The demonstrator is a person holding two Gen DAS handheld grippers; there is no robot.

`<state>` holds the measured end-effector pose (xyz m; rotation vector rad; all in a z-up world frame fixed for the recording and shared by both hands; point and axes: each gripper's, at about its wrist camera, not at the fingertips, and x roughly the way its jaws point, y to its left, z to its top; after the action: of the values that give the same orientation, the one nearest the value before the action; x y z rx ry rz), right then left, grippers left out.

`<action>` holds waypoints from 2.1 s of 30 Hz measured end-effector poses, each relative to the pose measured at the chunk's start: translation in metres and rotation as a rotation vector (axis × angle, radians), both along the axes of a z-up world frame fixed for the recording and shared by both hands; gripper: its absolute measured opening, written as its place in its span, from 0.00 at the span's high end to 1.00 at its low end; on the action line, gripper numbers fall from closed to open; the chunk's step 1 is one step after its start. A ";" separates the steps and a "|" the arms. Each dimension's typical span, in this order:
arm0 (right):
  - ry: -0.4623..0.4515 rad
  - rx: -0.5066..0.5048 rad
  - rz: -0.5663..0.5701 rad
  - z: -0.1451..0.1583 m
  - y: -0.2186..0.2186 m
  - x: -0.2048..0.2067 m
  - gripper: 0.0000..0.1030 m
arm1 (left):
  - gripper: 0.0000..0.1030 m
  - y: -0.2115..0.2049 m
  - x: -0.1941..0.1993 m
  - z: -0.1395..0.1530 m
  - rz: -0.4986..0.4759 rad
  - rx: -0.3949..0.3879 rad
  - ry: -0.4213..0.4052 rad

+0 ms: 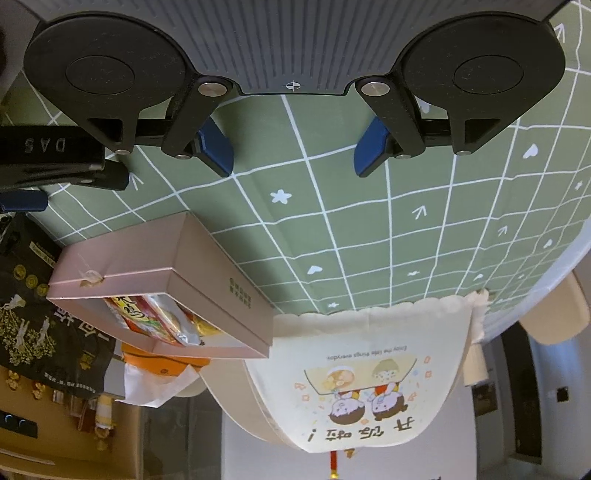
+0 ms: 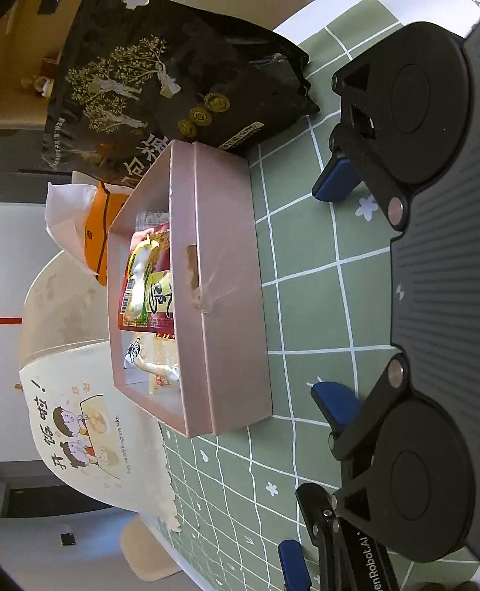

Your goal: Organize snacks

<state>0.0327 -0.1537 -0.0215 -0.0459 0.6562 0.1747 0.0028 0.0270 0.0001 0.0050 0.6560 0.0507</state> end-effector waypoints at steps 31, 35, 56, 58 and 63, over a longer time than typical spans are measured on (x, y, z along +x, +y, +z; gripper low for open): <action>0.001 0.002 -0.001 0.001 0.000 0.001 0.00 | 0.19 -0.001 0.003 0.000 0.000 -0.004 0.005; 0.001 0.003 -0.001 0.001 0.000 0.001 0.00 | 0.19 0.000 0.003 0.000 0.000 -0.005 0.005; 0.001 0.003 -0.001 0.001 0.000 0.001 0.00 | 0.19 0.000 0.003 0.000 0.000 -0.005 0.005; 0.001 0.003 -0.001 0.001 0.000 0.001 0.00 | 0.19 -0.001 0.003 0.000 0.001 -0.005 0.005; 0.001 0.003 -0.001 0.001 0.000 0.001 0.00 | 0.19 0.000 0.003 0.000 0.001 -0.005 0.005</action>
<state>0.0341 -0.1538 -0.0203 -0.0427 0.6571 0.1745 0.0062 0.0265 0.0000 0.0003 0.6610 0.0497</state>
